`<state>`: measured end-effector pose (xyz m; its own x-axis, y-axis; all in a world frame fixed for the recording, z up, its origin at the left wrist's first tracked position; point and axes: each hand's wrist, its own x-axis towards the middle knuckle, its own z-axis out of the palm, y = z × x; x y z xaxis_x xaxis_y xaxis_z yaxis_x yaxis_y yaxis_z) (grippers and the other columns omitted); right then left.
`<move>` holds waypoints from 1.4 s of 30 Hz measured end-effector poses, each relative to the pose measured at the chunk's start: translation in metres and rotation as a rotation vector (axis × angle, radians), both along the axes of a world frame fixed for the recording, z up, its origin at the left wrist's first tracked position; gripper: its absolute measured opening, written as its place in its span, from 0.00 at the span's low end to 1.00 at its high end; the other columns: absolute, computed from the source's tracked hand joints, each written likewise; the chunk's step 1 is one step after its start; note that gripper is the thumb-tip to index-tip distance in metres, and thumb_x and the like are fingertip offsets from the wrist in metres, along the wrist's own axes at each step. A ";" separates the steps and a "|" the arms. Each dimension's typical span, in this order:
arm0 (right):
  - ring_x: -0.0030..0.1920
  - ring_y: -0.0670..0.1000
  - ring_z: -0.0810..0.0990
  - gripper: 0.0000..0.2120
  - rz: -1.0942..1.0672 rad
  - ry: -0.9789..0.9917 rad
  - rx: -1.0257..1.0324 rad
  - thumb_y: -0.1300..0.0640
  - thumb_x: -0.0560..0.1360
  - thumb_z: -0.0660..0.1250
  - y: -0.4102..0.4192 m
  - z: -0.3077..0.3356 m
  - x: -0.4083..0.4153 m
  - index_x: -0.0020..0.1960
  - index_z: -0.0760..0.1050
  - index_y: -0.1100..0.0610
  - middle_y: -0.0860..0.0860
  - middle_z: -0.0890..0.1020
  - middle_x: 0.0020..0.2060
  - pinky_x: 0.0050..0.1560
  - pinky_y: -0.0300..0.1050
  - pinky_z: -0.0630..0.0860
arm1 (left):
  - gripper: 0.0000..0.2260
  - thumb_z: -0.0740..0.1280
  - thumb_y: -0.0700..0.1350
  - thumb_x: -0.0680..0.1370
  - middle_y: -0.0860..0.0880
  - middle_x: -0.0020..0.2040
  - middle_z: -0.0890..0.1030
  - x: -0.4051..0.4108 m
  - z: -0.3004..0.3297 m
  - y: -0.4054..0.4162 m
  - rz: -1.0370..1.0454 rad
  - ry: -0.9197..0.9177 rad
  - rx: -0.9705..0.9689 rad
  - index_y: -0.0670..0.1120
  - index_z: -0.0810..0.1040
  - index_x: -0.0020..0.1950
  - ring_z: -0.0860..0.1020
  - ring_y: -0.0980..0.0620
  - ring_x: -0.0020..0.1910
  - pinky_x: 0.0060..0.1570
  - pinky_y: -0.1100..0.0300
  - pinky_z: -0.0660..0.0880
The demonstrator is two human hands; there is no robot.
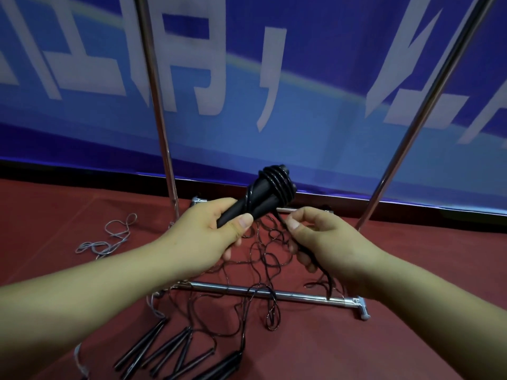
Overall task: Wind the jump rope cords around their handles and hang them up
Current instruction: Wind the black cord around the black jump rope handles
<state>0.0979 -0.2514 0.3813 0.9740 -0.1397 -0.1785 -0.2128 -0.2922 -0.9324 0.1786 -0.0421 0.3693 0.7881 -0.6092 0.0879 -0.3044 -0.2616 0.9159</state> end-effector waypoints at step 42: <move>0.29 0.45 0.73 0.09 -0.026 -0.104 -0.508 0.48 0.75 0.72 -0.008 0.012 -0.001 0.40 0.80 0.51 0.47 0.79 0.31 0.32 0.39 0.69 | 0.07 0.66 0.56 0.80 0.53 0.34 0.76 -0.002 -0.006 -0.009 -0.092 -0.191 0.703 0.55 0.77 0.49 0.75 0.54 0.31 0.37 0.54 0.75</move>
<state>0.0968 -0.2594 0.3930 0.9779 -0.2085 0.0155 -0.1402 -0.7093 -0.6909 0.1765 -0.0512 0.3631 0.7410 -0.6353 -0.2174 -0.4909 -0.7335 0.4701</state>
